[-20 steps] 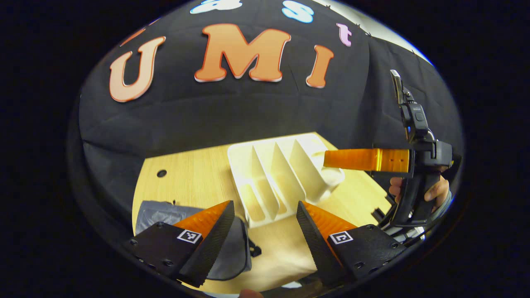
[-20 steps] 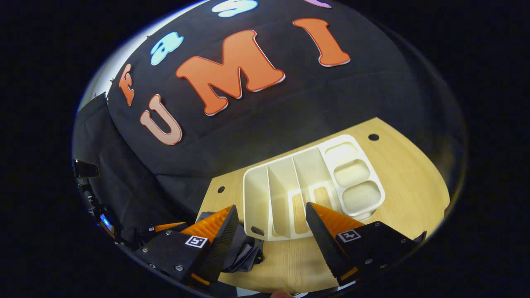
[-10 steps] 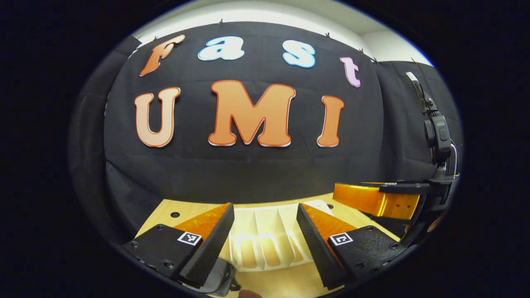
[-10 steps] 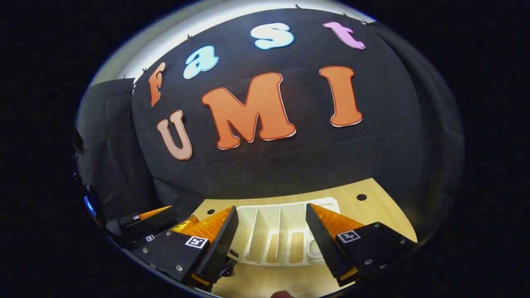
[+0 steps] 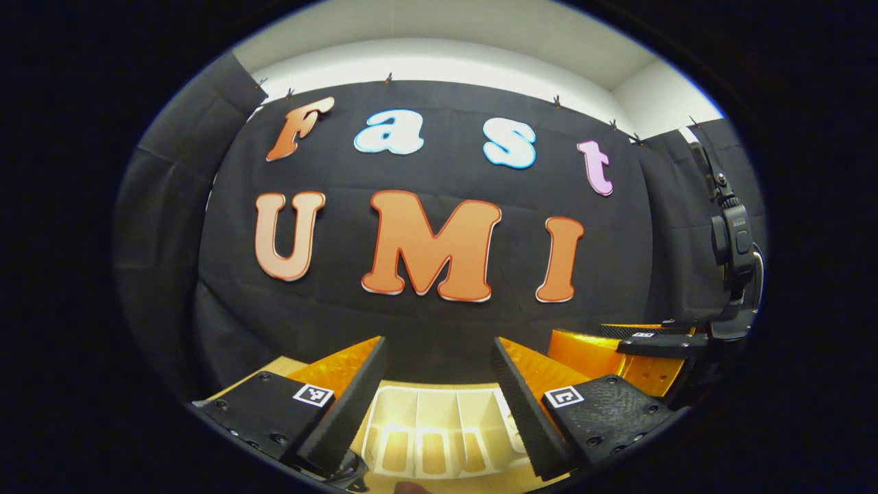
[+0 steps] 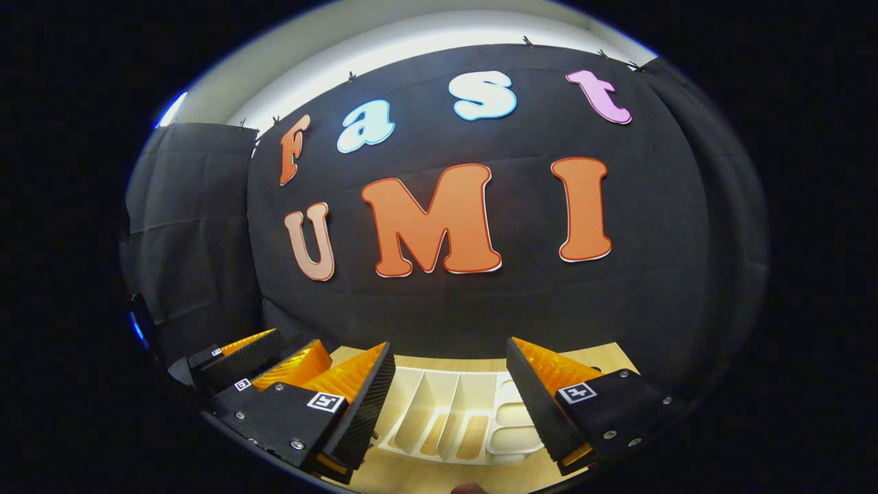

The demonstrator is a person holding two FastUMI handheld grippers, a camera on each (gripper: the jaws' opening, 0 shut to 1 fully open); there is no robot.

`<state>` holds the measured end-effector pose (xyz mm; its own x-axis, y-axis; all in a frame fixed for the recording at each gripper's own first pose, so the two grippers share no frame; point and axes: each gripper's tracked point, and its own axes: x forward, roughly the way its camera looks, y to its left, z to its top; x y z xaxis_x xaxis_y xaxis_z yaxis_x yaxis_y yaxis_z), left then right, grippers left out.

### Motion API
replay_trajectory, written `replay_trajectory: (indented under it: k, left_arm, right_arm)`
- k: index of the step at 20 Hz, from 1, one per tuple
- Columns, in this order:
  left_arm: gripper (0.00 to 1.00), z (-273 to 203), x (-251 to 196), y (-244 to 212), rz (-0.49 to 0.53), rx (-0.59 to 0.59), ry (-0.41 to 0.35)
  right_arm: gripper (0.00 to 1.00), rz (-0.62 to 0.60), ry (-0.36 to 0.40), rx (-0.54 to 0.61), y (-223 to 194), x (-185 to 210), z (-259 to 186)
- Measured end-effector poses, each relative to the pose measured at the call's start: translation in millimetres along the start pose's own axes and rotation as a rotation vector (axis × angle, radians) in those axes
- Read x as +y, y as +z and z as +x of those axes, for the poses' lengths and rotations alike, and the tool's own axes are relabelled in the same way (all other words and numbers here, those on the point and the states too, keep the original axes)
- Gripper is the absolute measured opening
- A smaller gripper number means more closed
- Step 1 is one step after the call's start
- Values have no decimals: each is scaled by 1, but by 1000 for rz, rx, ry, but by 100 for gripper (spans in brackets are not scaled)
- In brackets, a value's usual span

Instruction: Open the schoolbag, grab two books from the bookshelf and put them into the schoolbag.

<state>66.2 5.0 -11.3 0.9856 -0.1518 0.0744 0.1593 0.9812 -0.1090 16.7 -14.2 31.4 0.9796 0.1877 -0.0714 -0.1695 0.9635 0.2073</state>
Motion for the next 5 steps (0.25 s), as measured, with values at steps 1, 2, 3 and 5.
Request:
replay_trajectory:
  k: [1,2,3,5]
  left_arm:
    - [94,-2,-1,3,12,-11,-2]
    - [95,-1,-2,7,15,-31,-4]
    - [94,-1,-3,13,17,-59,-6]
    - [94,2,0,14,26,-74,1]
  right_arm:
    - [97,-8,1,-4,-2,2,1]
    - [97,-15,3,-8,-1,4,2]
    - [97,-19,8,-13,1,8,4]
    - [97,-40,13,-40,8,10,8]
